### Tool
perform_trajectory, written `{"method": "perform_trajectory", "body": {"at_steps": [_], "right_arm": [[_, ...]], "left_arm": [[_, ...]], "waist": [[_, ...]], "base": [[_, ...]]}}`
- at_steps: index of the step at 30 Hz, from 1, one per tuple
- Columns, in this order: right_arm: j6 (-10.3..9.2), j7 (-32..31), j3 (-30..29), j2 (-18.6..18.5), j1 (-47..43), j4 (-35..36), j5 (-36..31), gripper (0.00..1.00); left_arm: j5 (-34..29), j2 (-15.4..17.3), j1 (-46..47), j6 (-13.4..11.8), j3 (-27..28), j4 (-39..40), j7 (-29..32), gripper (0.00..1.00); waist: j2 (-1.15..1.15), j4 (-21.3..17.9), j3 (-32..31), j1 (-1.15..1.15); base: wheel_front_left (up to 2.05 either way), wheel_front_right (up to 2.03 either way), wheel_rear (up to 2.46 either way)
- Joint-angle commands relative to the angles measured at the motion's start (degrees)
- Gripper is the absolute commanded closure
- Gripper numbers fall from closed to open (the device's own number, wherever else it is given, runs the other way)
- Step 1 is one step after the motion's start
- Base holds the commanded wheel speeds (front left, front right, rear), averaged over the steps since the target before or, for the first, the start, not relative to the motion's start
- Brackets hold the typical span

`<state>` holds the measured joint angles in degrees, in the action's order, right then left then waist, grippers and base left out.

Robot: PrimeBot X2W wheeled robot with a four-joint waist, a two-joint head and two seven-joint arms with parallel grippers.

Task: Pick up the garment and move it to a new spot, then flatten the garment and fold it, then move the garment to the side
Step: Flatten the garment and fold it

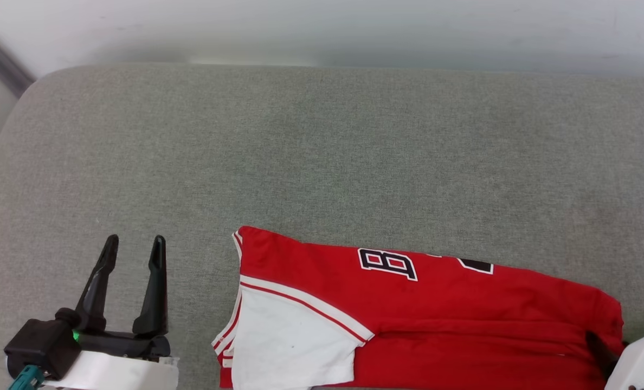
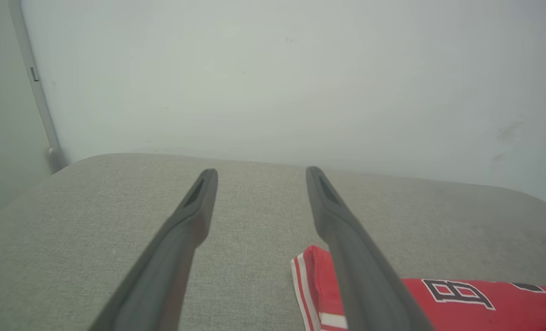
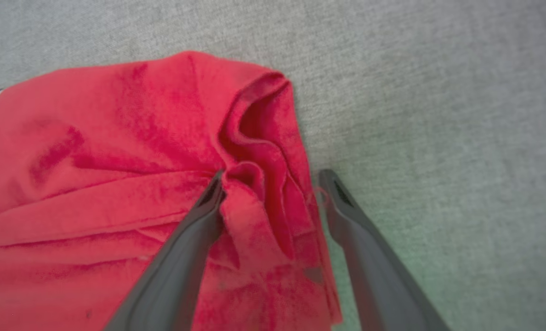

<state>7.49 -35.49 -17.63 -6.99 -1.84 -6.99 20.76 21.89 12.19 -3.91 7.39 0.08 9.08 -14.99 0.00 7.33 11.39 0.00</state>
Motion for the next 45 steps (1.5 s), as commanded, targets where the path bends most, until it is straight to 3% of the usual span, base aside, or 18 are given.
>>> {"method": "perform_trajectory", "body": {"at_steps": [1, 6, 7, 8, 9, 10, 31, 37, 45], "right_arm": [[0.08, -0.97, 2.58, 1.64, -0.29, -3.17, 0.35, 0.0], [0.37, -1.21, 6.79, 3.08, -1.34, -5.17, 2.06, 0.0], [0.39, -1.0, 7.41, 3.15, -1.44, -5.3, 2.03, 0.08], [0.4, -0.01, 7.28, 3.06, -1.34, -5.44, 1.44, 0.65], [0.4, 0.94, 6.83, 2.95, -1.01, -5.64, 0.81, 0.96], [0.4, 1.39, 7.18, 2.63, -0.82, -6.01, 0.09, 1.0], [-0.03, 6.94, -6.03, -5.55, 3.89, -4.14, -7.74, 1.0], [-0.02, 5.31, -3.68, -4.48, 2.6, -1.6, -5.92, 1.0], [-0.01, 0.76, 3.39, -2.58, -2.25, 6.91, -2.56, 1.0]], "left_arm": [[-0.14, 0.46, 0.81, 0.04, -0.67, -0.3, -0.25, 0.0], [-0.24, 1.08, 0.52, 0.07, -1.52, -1.15, -0.26, 0.0], [-0.16, 1.07, 0.35, 0.07, -1.64, -1.38, -0.26, 0.0], [-0.15, 1.15, 0.2, 0.08, -1.77, -1.52, -0.26, 0.0], [-0.16, 1.19, 0.1, 0.08, -1.89, -1.68, -0.26, 0.0], [-0.18, 1.22, -0.03, 0.08, -2.04, -1.85, -0.26, 0.0], [0.23, 2.37, -1.56, 0.09, -2.35, -2.1, -0.26, 0.0], [0.28, 2.13, -1.84, 0.09, -2.38, -2.18, -0.26, 0.0], [0.35, 1.79, -2.13, 0.1, -2.94, -2.55, -0.26, 0.0]], "waist": [[0.0, 0.31, 0.29, 0.0], [0.0, 0.43, -0.05, 0.0], [0.0, 0.39, -0.23, 0.0], [0.0, 0.32, -0.4, 0.0], [0.0, 0.24, -0.57, 0.0], [0.0, 0.16, -0.84, 0.0], [0.0, -2.38, -4.07, 0.0], [0.0, -3.15, -4.63, 0.0], [0.0, -3.23, -5.78, 0.0]], "base": [[0.0, 0.0, 0.0], [0.0, 0.0, 0.0], [0.0, 0.0, 0.0], [0.0, 0.0, 0.0], [0.0, 0.0, 0.0], [0.0, 0.0, 0.0], [0.0, 0.0, 0.0], [0.0, 0.0, 0.0], [0.0, 0.0, 0.0]]}}
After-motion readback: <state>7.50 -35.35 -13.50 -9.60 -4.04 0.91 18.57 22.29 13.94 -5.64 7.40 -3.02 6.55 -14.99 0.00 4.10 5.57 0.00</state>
